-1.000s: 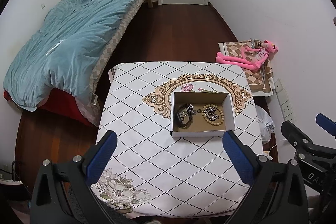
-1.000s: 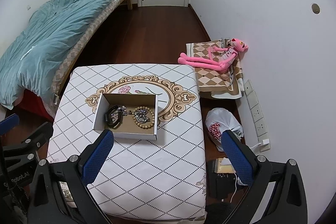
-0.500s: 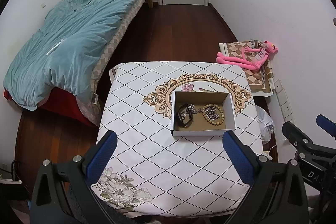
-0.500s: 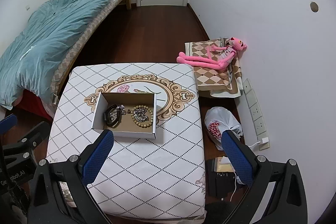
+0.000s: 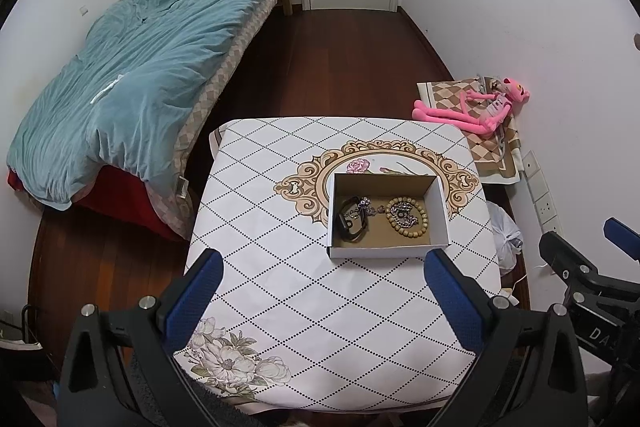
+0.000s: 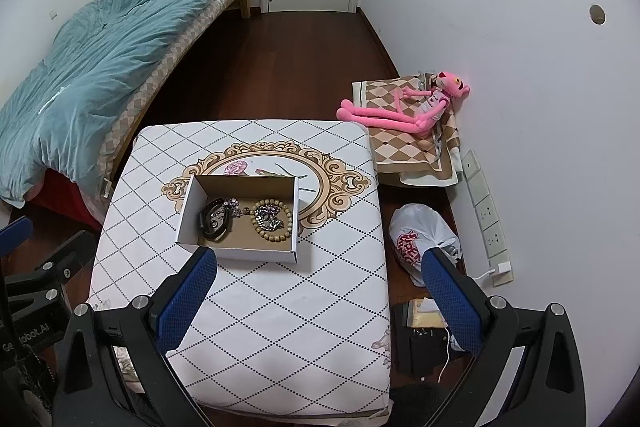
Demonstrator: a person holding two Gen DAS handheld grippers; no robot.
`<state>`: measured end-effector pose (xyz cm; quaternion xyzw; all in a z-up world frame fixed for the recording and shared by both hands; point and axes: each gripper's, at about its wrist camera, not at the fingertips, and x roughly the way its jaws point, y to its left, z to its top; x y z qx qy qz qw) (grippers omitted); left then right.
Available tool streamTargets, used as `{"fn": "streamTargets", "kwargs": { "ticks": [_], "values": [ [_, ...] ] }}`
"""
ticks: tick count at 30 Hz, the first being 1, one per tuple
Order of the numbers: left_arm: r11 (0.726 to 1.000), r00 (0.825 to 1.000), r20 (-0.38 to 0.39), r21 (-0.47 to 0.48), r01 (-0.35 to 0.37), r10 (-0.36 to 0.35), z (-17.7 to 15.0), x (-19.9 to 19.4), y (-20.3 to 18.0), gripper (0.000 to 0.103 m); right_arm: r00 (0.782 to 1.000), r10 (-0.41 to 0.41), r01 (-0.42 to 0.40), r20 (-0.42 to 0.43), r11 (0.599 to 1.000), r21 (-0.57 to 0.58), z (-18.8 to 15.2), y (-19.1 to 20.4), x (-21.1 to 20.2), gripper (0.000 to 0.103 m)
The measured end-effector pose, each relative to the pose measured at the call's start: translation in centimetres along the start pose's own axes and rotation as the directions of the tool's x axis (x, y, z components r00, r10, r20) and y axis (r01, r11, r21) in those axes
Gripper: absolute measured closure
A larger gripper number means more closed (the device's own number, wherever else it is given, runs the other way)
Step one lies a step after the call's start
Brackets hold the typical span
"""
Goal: Organize jewelry
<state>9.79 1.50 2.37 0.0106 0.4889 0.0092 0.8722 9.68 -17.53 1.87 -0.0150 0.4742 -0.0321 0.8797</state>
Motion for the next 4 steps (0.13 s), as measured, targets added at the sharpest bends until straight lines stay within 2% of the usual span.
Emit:
{"fn": "streamTargets", "kwargs": {
  "ticks": [4],
  "values": [
    [1.0,1.0,0.002,-0.005,-0.005,0.005,-0.2,-0.06,0.08,0.001,1.0,0.004,-0.004,0.0,1.0,0.002,-0.1,0.03,-0.14,0.0]
  ]
}}
